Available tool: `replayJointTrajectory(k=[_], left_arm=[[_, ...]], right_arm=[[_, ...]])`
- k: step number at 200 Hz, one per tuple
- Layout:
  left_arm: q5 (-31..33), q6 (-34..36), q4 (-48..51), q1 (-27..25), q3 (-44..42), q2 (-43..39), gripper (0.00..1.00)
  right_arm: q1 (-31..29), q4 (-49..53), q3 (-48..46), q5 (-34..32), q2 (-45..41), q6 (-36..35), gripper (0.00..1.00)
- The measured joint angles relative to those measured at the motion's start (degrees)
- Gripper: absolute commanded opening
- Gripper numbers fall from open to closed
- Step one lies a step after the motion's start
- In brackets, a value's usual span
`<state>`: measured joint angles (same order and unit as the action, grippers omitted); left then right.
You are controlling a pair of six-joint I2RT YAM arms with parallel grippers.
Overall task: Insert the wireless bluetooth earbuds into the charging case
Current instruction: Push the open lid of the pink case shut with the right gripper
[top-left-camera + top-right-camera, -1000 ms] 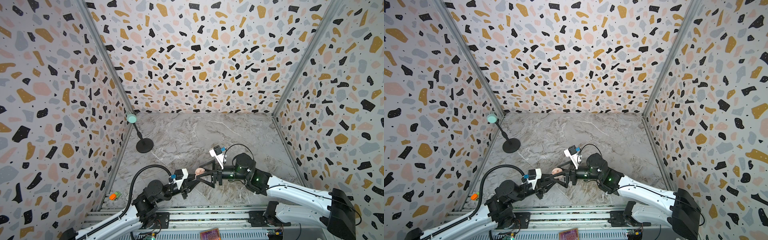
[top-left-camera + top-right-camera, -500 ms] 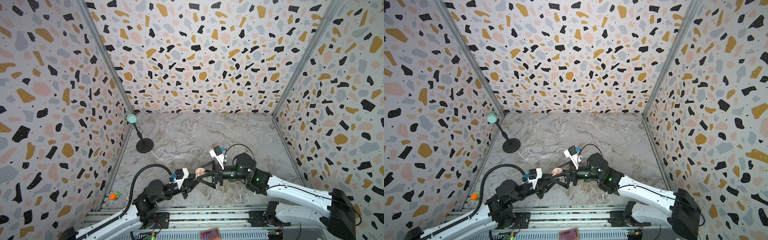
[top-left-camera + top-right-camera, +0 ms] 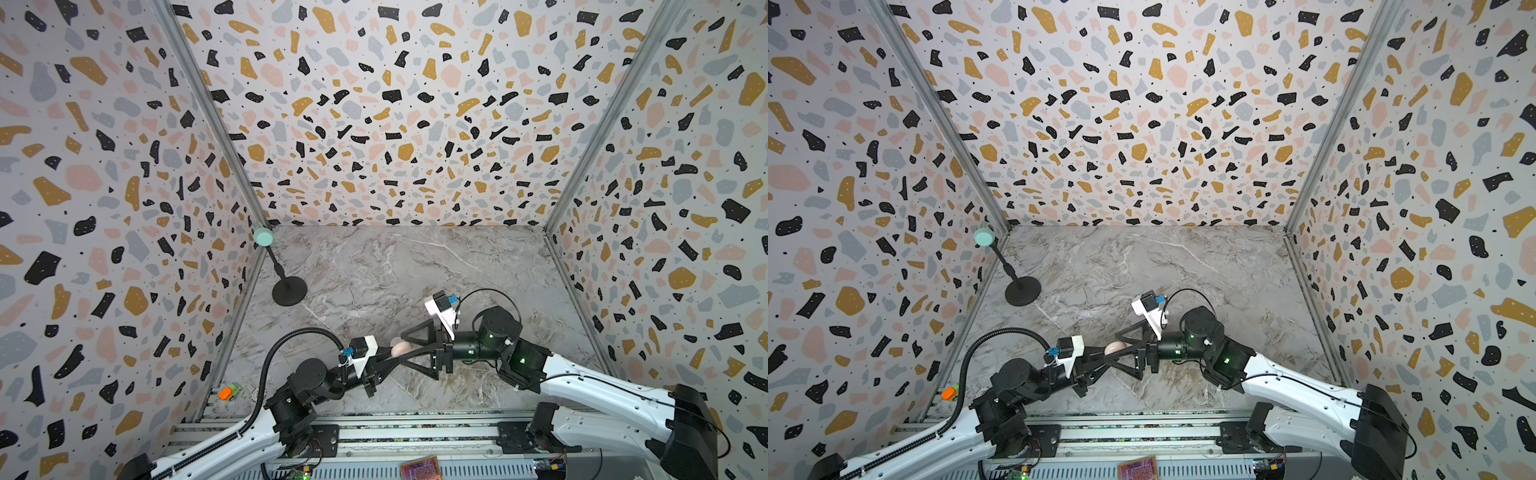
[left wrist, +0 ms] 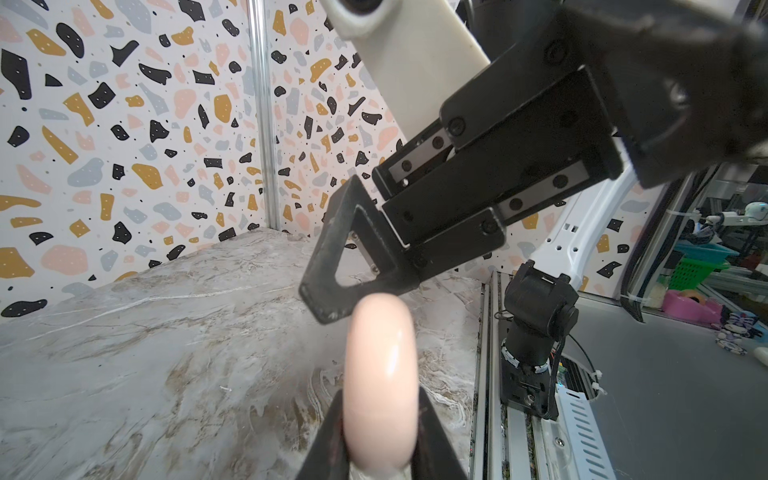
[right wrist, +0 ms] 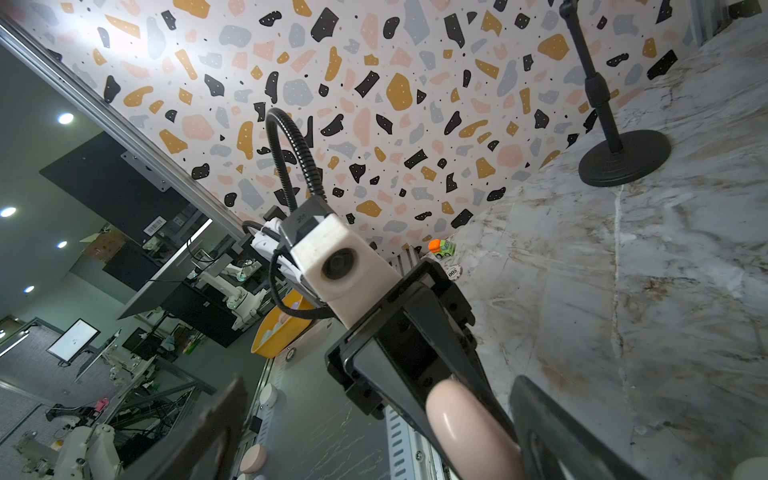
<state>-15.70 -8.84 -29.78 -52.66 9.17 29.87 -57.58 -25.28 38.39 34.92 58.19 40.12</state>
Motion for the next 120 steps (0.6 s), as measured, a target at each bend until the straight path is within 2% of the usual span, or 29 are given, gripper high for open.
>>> replayJointTrajectory(k=[21,48,82,120], left_arm=[[0.48,-0.09,0.31,0.00,0.00,0.17,0.00],[1.07,-0.46,0.66,0.00,0.00,0.15,0.00],[1.70,-1.66,1.31,0.00,0.04,0.11,0.00],[1.29,-5.35,1.16,0.00,1.40,0.44,0.00]], right_arm=[[-0.02,0.68,0.00,0.15,-1.70,-0.59,0.99],[0.24,6.60,0.37,-5.05,-5.79,-2.36,0.99],[3.41,13.38,2.89,-10.27,-11.21,-4.09,0.99],[7.13,19.85,4.13,-14.05,-12.22,-4.50,0.99]])
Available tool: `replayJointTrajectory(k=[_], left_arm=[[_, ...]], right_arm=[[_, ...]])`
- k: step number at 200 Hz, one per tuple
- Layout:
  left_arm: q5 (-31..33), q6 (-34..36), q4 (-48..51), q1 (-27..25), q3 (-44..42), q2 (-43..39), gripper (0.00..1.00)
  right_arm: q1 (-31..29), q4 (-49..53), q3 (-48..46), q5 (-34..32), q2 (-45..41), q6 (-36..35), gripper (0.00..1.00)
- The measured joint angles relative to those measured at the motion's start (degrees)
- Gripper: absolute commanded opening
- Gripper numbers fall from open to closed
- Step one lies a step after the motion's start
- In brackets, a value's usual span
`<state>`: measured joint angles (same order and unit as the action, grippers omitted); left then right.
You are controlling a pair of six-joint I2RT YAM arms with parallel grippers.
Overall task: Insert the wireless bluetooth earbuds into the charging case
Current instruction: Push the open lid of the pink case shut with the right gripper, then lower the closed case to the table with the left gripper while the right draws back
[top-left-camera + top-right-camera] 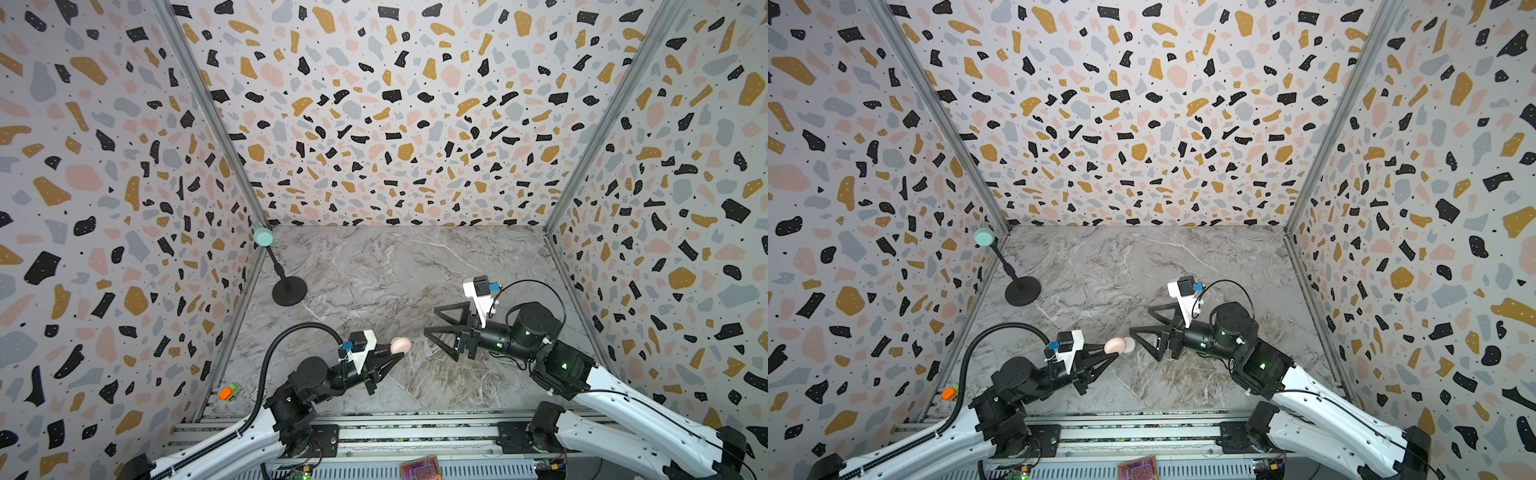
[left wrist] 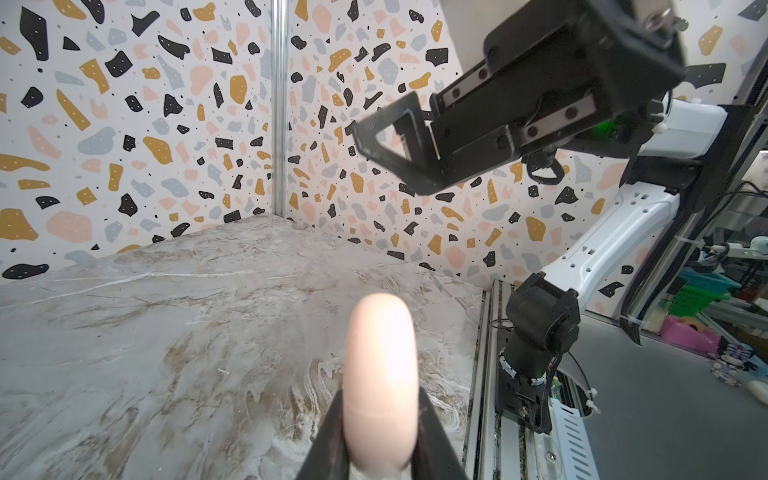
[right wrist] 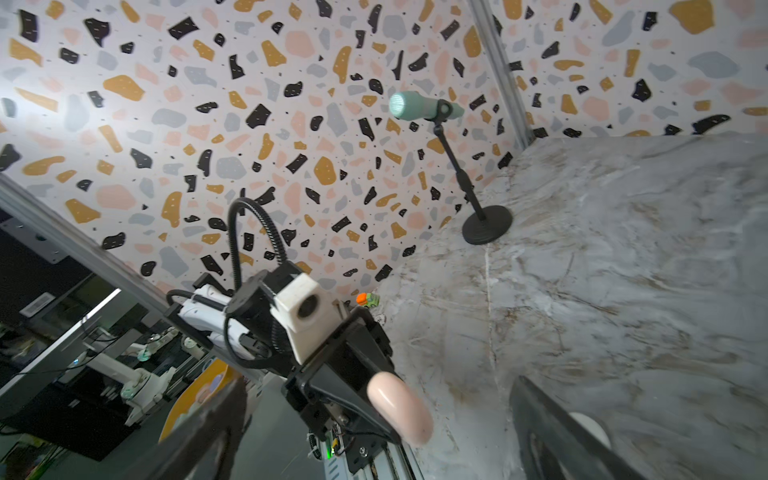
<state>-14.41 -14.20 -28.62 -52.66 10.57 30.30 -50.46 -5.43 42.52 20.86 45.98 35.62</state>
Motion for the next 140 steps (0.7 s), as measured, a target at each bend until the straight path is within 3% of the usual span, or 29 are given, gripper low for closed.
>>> replayJointTrajectory(k=[64,140], left_arm=[[-0.44,-10.97,-0.96,-0.11,4.11,5.27,0.00],[7.56,-25.90,5.66,-0.46,12.46,17.64,0.00]], right_arm=[[5.77,5.86,-1.14,0.68,-2.82,-0.24,0.99],[9.27,7.48,-4.44,2.97,-5.68,-0.20,0.99]])
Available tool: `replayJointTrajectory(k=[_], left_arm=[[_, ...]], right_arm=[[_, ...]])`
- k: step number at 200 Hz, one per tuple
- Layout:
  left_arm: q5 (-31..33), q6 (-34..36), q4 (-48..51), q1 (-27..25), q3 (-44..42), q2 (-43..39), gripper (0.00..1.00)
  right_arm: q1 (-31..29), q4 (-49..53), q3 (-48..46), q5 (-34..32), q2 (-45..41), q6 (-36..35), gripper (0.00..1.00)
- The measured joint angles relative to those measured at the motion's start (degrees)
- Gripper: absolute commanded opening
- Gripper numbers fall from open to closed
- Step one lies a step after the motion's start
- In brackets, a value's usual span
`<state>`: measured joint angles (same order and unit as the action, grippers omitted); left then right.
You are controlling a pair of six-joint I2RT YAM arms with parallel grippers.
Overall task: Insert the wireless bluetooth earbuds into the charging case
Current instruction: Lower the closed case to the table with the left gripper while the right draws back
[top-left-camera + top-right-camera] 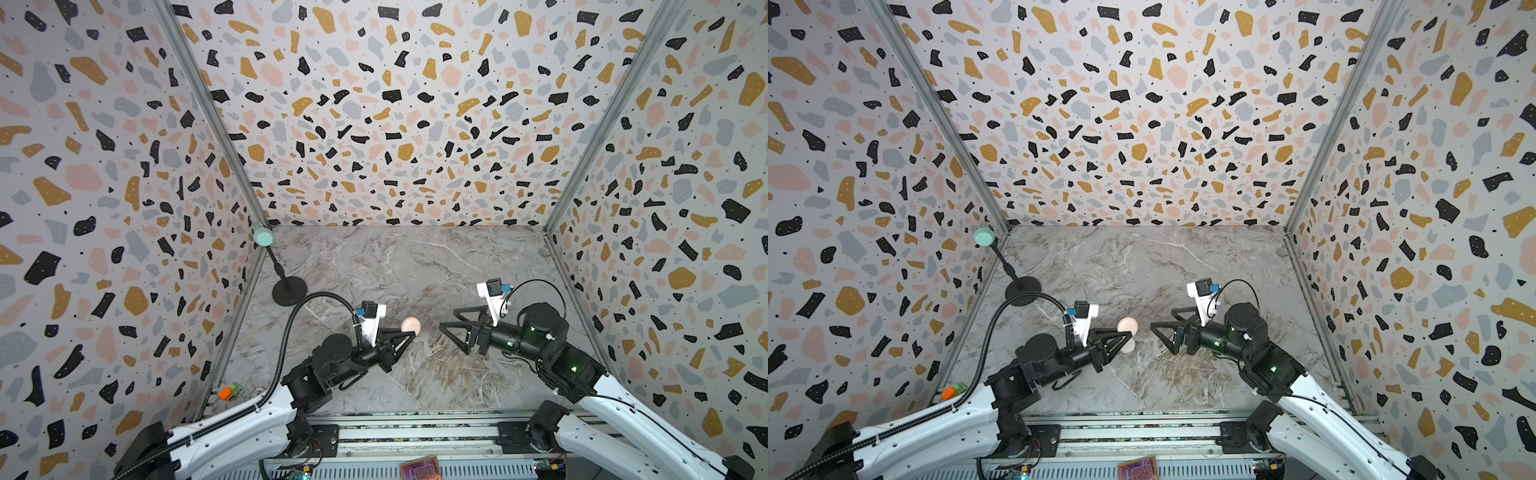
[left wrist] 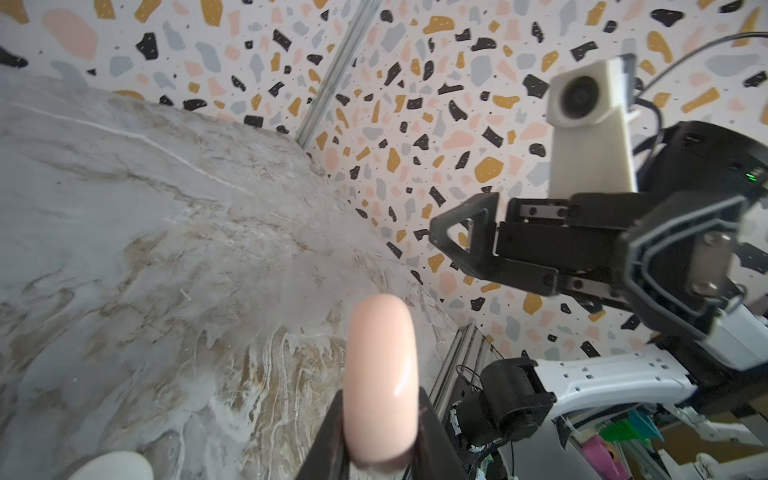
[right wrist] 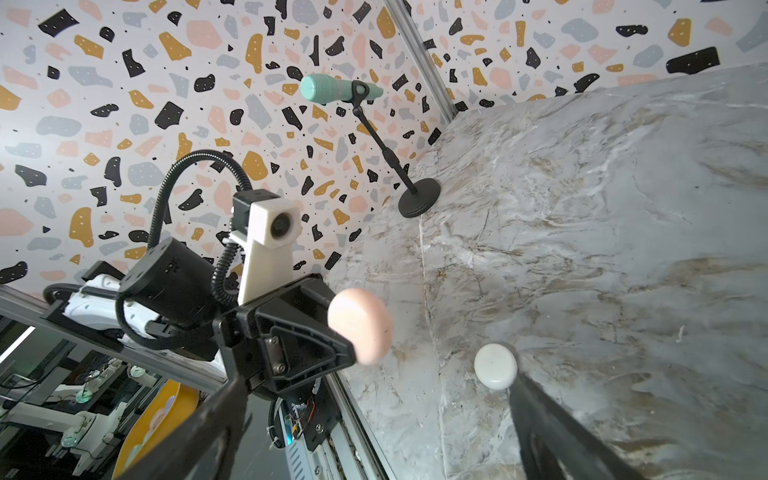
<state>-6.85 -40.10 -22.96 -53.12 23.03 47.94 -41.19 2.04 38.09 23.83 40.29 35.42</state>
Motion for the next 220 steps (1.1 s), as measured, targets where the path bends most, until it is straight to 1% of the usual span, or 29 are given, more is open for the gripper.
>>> replayJointTrajectory(k=[41,58,116,155,193,220], left_arm=[[5.57,-3.06,5.99,0.24,1.20,3.30,0.00],[6.12,-3.23,7.43,1.20,1.36,4.76,0.00],[5.81,-1.22,11.50,6.43,4.50,14.27,0.00],[4.11,0.04,12.59,10.80,5.16,20.44,0.00],[1.77,1.55,14.05,12.20,7.91,26.40,0.00],[1.18,1.77,13.86,13.03,9.20,28.06,0.00]], right_arm=[[0.37,0.26,-1.46,0.24,-1.60,0.00,0.99],[0.37,0.50,-2.03,0.39,-1.75,0.00,0.99],[0.48,0.52,-3.96,0.98,-1.73,0.09,0.99],[0.48,0.50,-4.44,1.25,-1.97,0.24,0.99],[0.48,0.33,-4.44,1.46,-2.16,0.31,0.99],[0.48,-0.39,-4.70,1.66,-2.16,0.48,0.99]])
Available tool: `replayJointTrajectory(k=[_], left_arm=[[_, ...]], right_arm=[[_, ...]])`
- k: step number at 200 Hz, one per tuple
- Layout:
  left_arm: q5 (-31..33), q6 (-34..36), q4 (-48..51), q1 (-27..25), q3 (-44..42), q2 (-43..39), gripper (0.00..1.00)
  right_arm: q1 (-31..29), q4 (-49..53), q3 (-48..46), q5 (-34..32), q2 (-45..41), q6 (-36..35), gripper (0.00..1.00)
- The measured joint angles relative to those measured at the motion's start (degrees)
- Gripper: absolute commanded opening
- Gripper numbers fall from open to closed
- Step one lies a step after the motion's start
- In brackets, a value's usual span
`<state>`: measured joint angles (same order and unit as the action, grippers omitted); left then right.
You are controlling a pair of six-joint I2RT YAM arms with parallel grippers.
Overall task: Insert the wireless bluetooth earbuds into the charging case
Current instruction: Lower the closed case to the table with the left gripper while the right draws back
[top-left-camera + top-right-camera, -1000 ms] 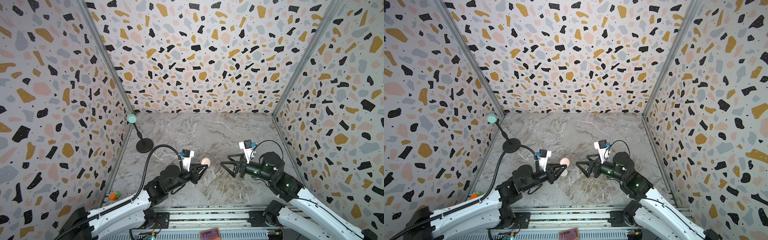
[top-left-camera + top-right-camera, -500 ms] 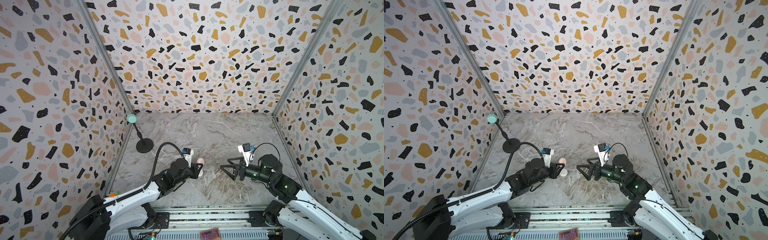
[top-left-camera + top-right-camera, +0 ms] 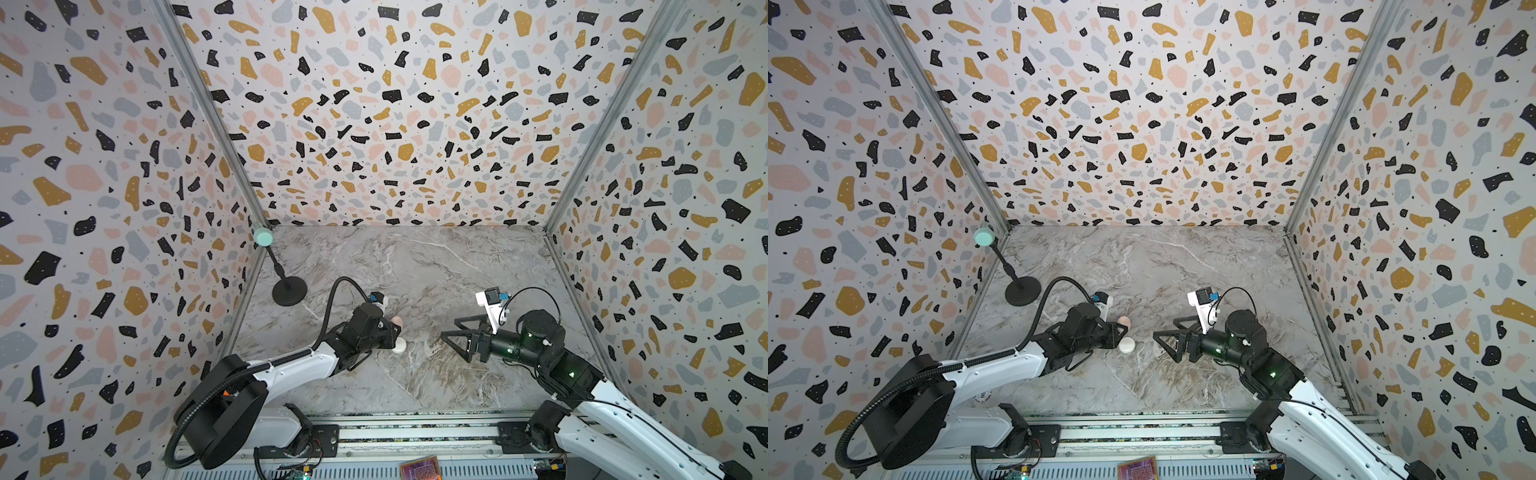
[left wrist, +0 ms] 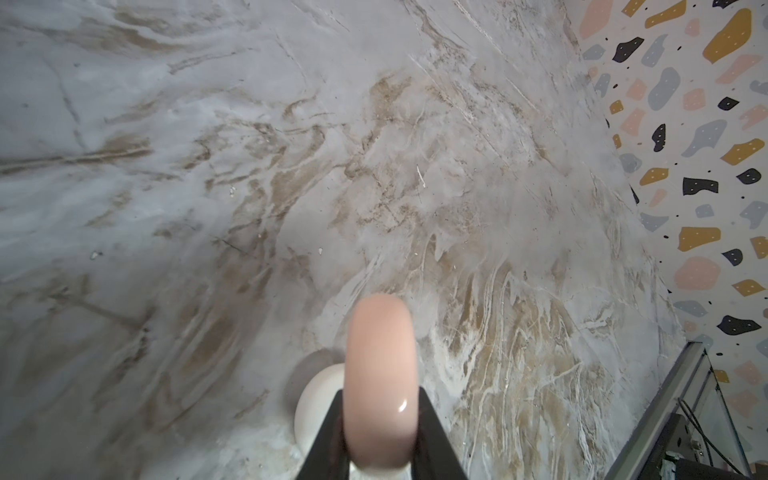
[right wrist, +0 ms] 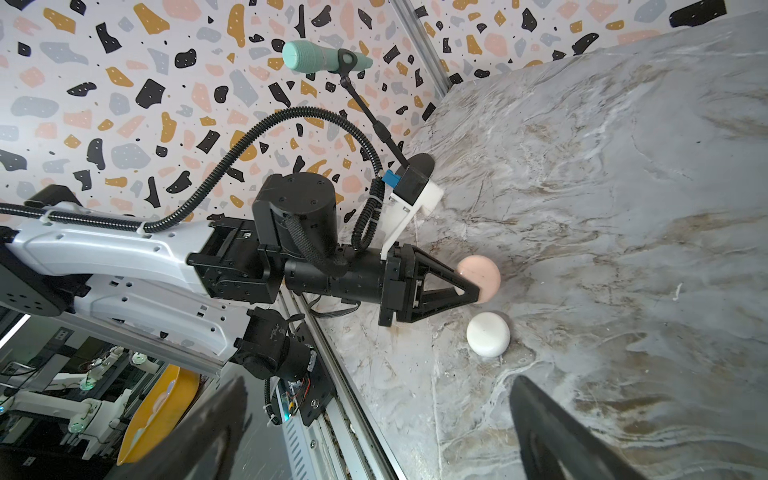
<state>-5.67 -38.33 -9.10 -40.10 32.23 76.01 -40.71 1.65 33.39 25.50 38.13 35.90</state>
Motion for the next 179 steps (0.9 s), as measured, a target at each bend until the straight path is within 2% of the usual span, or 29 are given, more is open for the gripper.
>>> replayJointTrajectory(k=[179], left_arm=[[-0.94,-4.98,-5.95,1.86,2.43,10.93,0.00]], right_arm=[[0.11,-1.22,-1.79,0.74,0.07,0.24,0.99]])
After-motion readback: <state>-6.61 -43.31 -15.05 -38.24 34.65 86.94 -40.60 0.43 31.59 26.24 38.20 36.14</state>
